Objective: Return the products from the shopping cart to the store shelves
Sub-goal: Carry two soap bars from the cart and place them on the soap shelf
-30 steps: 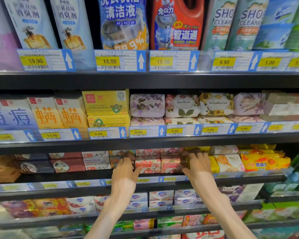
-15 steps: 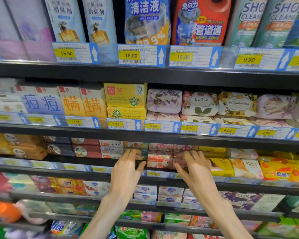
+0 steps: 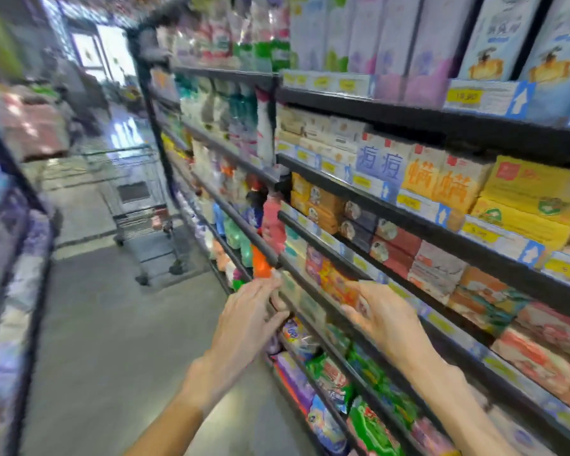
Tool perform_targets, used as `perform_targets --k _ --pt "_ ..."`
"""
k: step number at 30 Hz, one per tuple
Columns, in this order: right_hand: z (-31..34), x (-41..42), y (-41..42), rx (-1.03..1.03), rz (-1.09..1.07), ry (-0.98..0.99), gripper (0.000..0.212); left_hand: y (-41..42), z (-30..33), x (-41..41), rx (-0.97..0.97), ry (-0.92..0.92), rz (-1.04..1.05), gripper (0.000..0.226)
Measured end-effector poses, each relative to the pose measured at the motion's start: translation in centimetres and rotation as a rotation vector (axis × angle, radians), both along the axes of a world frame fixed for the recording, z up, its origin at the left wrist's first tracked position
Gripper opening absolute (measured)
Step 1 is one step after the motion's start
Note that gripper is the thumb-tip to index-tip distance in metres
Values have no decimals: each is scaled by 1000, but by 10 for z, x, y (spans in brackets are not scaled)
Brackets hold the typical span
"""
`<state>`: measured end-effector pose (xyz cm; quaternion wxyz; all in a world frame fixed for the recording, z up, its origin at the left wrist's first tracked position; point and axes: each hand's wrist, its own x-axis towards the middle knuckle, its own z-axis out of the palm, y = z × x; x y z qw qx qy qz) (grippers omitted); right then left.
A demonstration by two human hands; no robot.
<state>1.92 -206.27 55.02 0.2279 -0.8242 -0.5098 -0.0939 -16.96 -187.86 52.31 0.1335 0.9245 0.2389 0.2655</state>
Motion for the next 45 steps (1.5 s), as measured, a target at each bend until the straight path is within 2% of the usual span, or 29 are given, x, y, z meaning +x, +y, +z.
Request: perform_targets --k 3,6,9,13,18,23,29,37,45 --pt "-1 -33 56 19 178 -27 39 32 -3 -67 38 -7 130 49" --pt "5 -72 114 13 350 26 35 66 -2 -130 15 34 245 60" --pt "8 -109 177 -15 486 -6 45 107 -2 -186 -4 48 304 75" --pt "7 -159 268 -20 643 -23 56 163 -2 -252 -2 22 381 71" --pt "4 -223 378 -16 681 -19 62 240 3 -324 -34 87 478 73" --pt "13 -280 476 -59 746 -8 55 320 6 -377 -46 137 567 78" --pt "-2 -310 601 -102 807 40 59 430 -11 -414 -85 127 628 72" --pt "-25 -306 807 -158 826 75 61 618 -15 -412 -138 190 661 81" --pt "-18 -299 1010 -193 807 72 62 816 -6 -408 -137 162 652 69"
